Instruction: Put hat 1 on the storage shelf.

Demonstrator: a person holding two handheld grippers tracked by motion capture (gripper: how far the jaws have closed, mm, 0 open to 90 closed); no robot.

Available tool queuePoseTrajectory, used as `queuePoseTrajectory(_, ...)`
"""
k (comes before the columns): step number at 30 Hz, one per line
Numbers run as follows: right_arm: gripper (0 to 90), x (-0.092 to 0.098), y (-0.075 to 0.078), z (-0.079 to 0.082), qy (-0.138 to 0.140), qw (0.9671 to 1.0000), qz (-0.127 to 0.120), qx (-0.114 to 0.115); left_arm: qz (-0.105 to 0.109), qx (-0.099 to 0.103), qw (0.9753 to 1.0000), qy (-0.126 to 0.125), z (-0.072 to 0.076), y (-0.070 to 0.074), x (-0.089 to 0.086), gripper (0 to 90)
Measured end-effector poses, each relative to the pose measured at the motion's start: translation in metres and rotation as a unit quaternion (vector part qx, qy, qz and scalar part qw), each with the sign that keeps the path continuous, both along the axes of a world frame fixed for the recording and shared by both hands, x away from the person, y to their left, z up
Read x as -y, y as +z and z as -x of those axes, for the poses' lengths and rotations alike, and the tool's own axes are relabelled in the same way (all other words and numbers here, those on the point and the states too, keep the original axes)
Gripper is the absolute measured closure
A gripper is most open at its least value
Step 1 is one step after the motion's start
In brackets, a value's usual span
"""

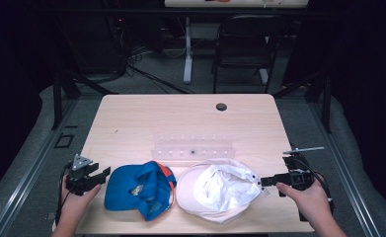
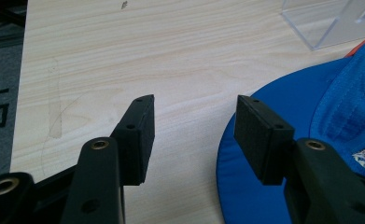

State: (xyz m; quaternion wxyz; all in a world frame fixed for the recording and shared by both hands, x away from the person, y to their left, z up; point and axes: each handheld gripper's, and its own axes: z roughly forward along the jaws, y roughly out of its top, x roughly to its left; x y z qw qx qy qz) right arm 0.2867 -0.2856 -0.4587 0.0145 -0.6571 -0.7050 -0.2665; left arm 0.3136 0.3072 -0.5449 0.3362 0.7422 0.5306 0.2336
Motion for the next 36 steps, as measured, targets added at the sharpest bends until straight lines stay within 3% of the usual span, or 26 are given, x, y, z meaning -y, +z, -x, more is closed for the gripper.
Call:
queuePoseTrajectory(4,49.2,-0.003,-0.003,-0.004,0.004,0.9999,-0.001,-0.011,-0.001,-0.001,1.0000,0.000,0.000,0.000,0.000,48.3)
queuePoseTrajectory(7,49.8,-0.007,-0.008,-0.008,0.002,0.9994,-0.022,-0.028,-0.006,-0.003,1.0000,-0.003,0.001,0.000,-0.001,48.3)
queuePoseTrajectory(11,50.3,-0.010,-0.014,-0.011,0.002,0.9989,-0.028,-0.038,-0.009,-0.005,0.9999,-0.003,0.001,0.000,-0.001,48.3)
queuePoseTrajectory(15,53.0,-0.015,-0.021,-0.013,-0.004,0.9980,-0.040,-0.049,-0.008,-0.001,1.0000,-0.004,0.001,0.000,0.000,48.3)
queuePoseTrajectory(16,54.2,-0.015,-0.024,-0.015,-0.001,0.9972,-0.044,-0.061,-0.008,-0.001,1.0000,-0.005,0.001,0.000,0.000,48.3)
queuePoseTrajectory(23,60.7,-0.018,-0.033,-0.019,-0.006,0.9956,-0.055,-0.076,-0.008,0.001,0.9999,-0.005,0.000,-0.001,0.000,48.3)
queuePoseTrajectory(30,76.1,-0.020,-0.028,-0.019,0.008,0.9962,-0.031,-0.081,-0.011,-0.001,0.9999,-0.005,0.000,-0.001,0.000,48.4)
queuePoseTrajectory(36,80.4,-0.024,-0.020,-0.019,0.010,0.9960,-0.030,-0.083,-0.011,0.001,0.9999,-0.005,0.000,-0.001,0.000,48.4)
